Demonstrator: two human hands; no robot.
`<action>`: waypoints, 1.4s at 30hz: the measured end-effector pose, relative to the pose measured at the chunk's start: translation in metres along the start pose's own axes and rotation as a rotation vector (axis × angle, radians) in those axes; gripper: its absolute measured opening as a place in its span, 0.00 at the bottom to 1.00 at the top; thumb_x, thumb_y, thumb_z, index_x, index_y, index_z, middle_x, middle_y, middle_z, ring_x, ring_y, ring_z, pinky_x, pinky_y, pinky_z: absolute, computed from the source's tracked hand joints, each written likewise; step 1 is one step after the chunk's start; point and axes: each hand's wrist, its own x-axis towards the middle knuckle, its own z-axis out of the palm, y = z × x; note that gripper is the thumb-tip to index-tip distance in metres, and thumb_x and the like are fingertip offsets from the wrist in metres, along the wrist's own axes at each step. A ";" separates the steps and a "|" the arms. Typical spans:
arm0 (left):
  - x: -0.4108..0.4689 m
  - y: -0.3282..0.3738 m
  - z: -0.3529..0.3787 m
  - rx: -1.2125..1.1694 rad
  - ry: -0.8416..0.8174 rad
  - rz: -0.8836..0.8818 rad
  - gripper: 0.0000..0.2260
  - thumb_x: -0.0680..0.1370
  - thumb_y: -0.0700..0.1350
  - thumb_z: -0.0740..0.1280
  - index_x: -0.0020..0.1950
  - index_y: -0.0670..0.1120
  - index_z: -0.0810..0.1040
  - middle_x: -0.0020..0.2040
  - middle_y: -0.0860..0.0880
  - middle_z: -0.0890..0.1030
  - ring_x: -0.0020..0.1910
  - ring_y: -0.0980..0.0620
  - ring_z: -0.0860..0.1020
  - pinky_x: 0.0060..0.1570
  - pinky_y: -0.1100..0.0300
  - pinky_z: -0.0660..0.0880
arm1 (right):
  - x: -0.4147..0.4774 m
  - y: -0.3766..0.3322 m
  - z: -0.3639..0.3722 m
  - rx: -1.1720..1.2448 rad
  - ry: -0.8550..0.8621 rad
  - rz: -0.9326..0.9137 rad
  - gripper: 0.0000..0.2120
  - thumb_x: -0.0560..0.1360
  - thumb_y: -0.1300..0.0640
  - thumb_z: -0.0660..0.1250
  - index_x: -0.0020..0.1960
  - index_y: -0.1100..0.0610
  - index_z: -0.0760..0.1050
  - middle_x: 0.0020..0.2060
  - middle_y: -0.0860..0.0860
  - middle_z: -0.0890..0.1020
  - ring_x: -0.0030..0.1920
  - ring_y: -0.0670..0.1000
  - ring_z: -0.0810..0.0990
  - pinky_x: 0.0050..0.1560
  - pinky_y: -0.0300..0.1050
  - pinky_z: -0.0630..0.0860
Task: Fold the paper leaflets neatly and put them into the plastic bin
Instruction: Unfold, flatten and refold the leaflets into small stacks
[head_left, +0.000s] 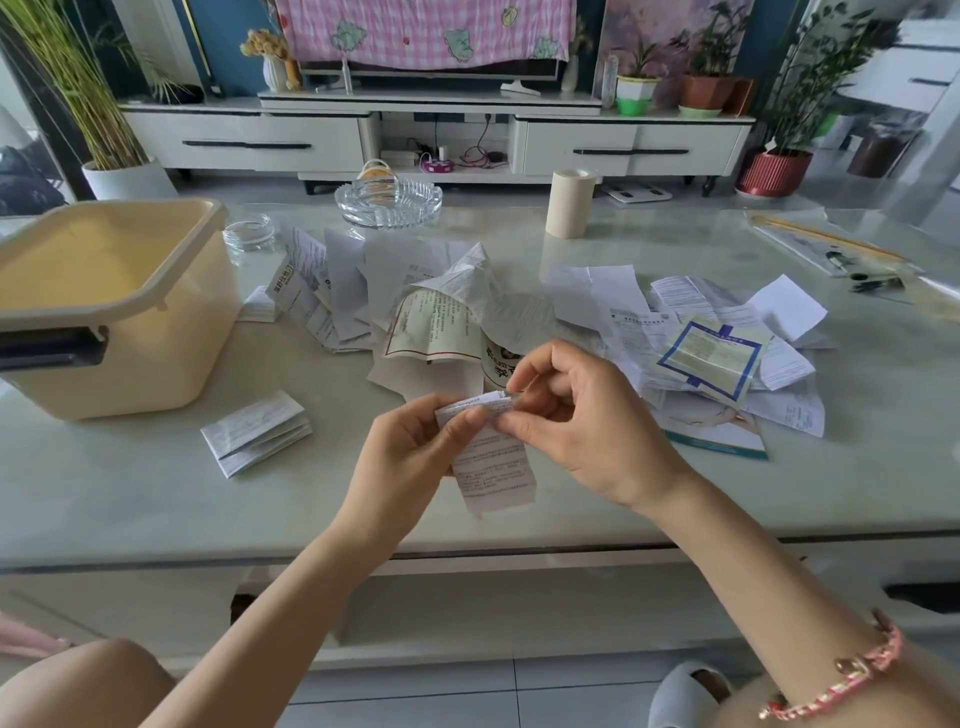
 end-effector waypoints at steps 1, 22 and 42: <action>0.000 0.000 0.000 0.000 -0.010 -0.012 0.10 0.70 0.48 0.65 0.46 0.45 0.81 0.35 0.52 0.83 0.37 0.57 0.80 0.38 0.62 0.79 | 0.000 0.000 0.000 0.002 -0.010 0.013 0.12 0.69 0.62 0.74 0.44 0.50 0.74 0.31 0.47 0.80 0.33 0.44 0.78 0.37 0.35 0.74; -0.010 0.003 0.019 0.215 0.236 -0.091 0.15 0.80 0.48 0.59 0.37 0.43 0.76 0.21 0.53 0.71 0.15 0.60 0.65 0.16 0.69 0.60 | 0.002 0.000 0.026 0.213 0.051 0.253 0.04 0.76 0.62 0.64 0.43 0.56 0.74 0.32 0.49 0.75 0.31 0.43 0.73 0.32 0.35 0.69; -0.016 0.009 -0.042 0.463 0.121 0.032 0.16 0.80 0.46 0.60 0.38 0.37 0.77 0.25 0.47 0.70 0.22 0.55 0.65 0.22 0.64 0.64 | 0.012 0.005 0.073 0.248 0.236 -0.009 0.14 0.75 0.54 0.65 0.34 0.59 0.69 0.26 0.48 0.69 0.28 0.42 0.66 0.30 0.33 0.65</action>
